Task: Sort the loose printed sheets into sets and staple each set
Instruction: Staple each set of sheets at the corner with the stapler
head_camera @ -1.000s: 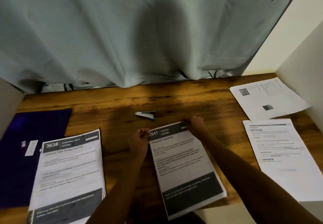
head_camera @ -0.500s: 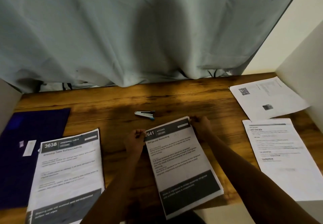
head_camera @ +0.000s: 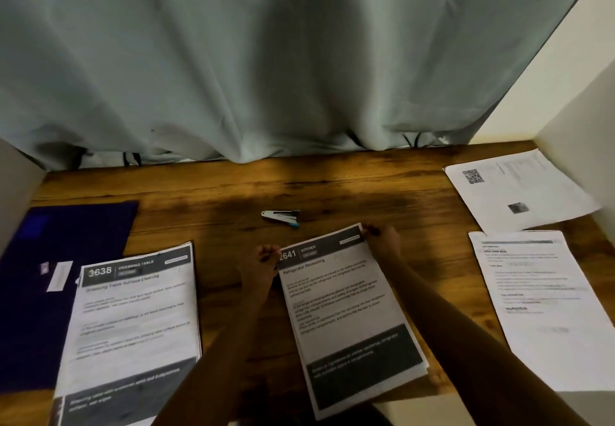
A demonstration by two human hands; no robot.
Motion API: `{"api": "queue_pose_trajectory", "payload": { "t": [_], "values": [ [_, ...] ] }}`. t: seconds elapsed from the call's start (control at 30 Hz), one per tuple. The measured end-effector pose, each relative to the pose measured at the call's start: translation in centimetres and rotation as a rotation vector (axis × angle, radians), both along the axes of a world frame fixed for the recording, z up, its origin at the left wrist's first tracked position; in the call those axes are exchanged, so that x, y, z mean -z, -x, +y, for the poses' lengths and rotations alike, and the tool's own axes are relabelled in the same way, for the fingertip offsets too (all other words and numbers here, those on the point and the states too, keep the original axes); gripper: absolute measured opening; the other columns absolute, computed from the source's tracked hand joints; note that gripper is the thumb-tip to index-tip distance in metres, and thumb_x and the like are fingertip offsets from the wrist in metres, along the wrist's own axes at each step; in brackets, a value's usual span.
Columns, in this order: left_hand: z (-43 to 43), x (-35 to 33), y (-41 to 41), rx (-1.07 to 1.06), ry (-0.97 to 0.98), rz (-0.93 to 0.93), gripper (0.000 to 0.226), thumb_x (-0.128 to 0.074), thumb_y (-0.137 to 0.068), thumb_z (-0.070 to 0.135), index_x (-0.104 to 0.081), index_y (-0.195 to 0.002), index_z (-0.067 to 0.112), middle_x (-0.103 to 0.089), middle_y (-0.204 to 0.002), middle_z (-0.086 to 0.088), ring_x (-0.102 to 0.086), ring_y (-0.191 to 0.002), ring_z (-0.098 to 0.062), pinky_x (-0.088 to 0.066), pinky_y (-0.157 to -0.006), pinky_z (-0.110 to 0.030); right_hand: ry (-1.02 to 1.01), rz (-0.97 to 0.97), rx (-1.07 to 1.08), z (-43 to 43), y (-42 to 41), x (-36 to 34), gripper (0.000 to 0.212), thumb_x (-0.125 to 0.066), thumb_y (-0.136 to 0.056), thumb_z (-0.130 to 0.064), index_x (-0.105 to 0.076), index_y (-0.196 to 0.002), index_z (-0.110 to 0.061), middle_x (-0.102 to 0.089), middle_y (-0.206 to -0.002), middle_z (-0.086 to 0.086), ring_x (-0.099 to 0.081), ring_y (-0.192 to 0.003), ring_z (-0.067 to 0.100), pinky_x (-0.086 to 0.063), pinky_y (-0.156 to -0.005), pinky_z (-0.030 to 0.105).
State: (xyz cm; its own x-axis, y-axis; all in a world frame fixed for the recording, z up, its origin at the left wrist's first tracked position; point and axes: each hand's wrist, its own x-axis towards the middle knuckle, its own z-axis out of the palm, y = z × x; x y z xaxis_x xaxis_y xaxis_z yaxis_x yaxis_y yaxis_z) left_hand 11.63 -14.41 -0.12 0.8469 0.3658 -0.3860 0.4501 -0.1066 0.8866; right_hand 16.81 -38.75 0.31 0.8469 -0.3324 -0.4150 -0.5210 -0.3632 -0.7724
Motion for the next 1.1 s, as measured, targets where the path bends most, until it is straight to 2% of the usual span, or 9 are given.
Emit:
{"api": "queue_pose_trajectory", "payload": {
  "t": [0.23,0.33,0.5,0.6,0.73,0.87,1.0,1.1],
  "values": [
    [0.1,-0.4,-0.2,0.028,0.035,-0.005,0.005,-0.058,-0.090,0.005,-0.059,-0.094,0.008,-0.059,-0.089,0.002,-0.058,-0.092,-0.016,-0.050,-0.061,-0.019,0.035,-0.023,-0.030,1.4,0.6,0.1,0.029,-0.043,-0.098,-0.015,-0.054,-0.125,-0.015,-0.060,-0.117,0.009,-0.061,-0.095,0.018,-0.052,-0.078,0.030],
    [0.0,-0.4,-0.2,0.029,0.027,0.000,0.009,-0.058,-0.090,0.004,-0.060,-0.098,0.005,-0.059,-0.091,0.000,-0.058,-0.090,-0.015,-0.049,-0.059,-0.017,0.019,-0.052,-0.011,1.7,0.6,-0.2,0.030,-0.047,-0.098,-0.021,-0.053,-0.127,-0.016,-0.059,-0.116,0.007,-0.056,-0.088,0.012,-0.045,-0.066,0.020],
    [0.0,-0.2,-0.1,0.049,-0.003,-0.008,0.008,-0.060,-0.089,0.007,-0.061,-0.096,0.009,-0.061,-0.091,0.004,-0.060,-0.089,-0.014,-0.051,-0.062,-0.018,-0.110,-0.050,0.157,2.3,-0.2,-0.6,0.028,-0.057,-0.092,-0.033,-0.060,-0.111,-0.014,-0.065,-0.105,0.006,-0.062,-0.085,0.015,-0.049,-0.068,0.026],
    [0.0,0.1,0.0,0.048,0.019,-0.005,0.007,-0.061,-0.088,0.008,-0.061,-0.094,0.013,-0.064,-0.094,0.001,-0.063,-0.091,-0.015,-0.054,-0.066,-0.023,-0.153,-0.027,0.222,2.5,-0.7,-0.4,0.032,-0.062,-0.088,-0.035,-0.059,-0.110,-0.011,-0.065,-0.102,0.005,-0.063,-0.085,0.016,-0.049,-0.060,0.024],
    [0.1,-0.3,0.3,0.036,0.069,-0.025,0.008,-0.060,-0.089,0.007,-0.060,-0.090,0.016,-0.062,-0.092,0.004,-0.061,-0.086,-0.010,-0.053,-0.064,-0.021,-0.160,0.044,0.250,2.6,-1.2,-0.4,0.031,-0.063,-0.088,-0.026,-0.056,-0.115,-0.011,-0.063,-0.107,0.008,-0.063,-0.092,0.020,-0.053,-0.071,0.030],
    [0.1,-0.4,0.4,0.034,0.099,-0.038,0.010,-0.060,-0.089,0.008,-0.060,-0.087,0.017,-0.063,-0.092,0.003,-0.062,-0.087,-0.013,-0.053,-0.065,-0.023,-0.212,0.086,0.265,2.4,-1.4,-0.2,0.030,-0.064,-0.087,-0.024,-0.056,-0.114,-0.013,-0.063,-0.106,0.007,-0.064,-0.088,0.019,-0.052,-0.062,0.027],
    [0.1,-0.3,0.1,0.026,0.087,-0.030,0.012,-0.060,-0.089,0.007,-0.060,-0.085,0.018,-0.064,-0.092,0.001,-0.063,-0.089,-0.016,-0.054,-0.067,-0.026,-0.239,0.084,0.280,2.1,-1.6,0.0,0.023,-0.062,-0.088,-0.020,-0.058,-0.110,-0.012,-0.064,-0.103,0.008,-0.064,-0.088,0.020,-0.055,-0.073,0.034],
    [0.1,-0.3,0.2,0.024,0.072,-0.024,0.012,-0.059,-0.090,0.008,-0.059,-0.085,0.019,-0.062,-0.092,0.003,-0.061,-0.088,-0.014,-0.052,-0.066,-0.023,-0.254,0.088,0.266,2.0,-1.7,0.2,0.023,-0.062,-0.089,-0.019,-0.058,-0.110,-0.011,-0.063,-0.102,0.008,-0.063,-0.090,0.021,-0.055,-0.076,0.034]
  ]
}}
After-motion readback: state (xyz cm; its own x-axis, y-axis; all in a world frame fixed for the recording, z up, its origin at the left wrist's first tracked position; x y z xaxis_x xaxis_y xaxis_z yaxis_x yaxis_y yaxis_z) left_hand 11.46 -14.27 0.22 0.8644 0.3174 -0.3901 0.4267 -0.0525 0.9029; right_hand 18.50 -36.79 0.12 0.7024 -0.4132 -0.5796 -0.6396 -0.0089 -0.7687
